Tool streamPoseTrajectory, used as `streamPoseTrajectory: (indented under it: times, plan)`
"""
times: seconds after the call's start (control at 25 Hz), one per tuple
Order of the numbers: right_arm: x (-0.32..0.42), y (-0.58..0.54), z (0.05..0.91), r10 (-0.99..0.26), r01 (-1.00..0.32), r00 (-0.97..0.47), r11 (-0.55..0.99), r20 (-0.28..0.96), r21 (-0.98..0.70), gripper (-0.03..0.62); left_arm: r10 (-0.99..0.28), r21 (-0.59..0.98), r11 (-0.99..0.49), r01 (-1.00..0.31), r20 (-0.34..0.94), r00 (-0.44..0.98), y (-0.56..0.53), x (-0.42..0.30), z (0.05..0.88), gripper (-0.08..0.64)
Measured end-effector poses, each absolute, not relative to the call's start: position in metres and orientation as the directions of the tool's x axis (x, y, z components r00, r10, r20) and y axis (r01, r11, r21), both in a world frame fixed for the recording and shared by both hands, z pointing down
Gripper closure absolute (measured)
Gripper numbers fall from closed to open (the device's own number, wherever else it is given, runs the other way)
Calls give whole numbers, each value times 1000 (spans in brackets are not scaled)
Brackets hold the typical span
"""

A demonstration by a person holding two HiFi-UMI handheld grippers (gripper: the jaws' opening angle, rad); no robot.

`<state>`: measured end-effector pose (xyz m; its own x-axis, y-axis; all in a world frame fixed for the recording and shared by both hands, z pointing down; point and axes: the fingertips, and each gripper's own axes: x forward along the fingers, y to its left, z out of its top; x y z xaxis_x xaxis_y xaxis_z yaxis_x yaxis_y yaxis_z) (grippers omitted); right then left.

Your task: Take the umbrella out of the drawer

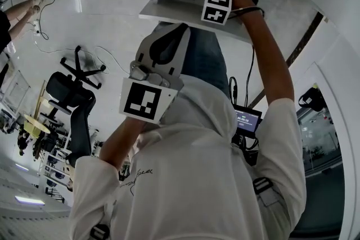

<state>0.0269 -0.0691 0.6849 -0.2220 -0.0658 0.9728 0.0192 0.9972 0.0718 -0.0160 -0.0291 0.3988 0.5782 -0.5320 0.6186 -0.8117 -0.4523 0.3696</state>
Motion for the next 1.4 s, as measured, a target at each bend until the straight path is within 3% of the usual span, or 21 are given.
streamPoseTrajectory:
  times: [0.88, 1.4]
  plan:
    - [25, -74, 722, -54, 124, -116, 990, 992, 69, 337, -513, 401, -423, -813, 634, 579, -40, -25, 406, 543]
    - [18, -68, 736, 15, 127, -74, 992, 997, -5, 337, -530, 451, -397, -799, 598, 601, -48, -31, 410, 543]
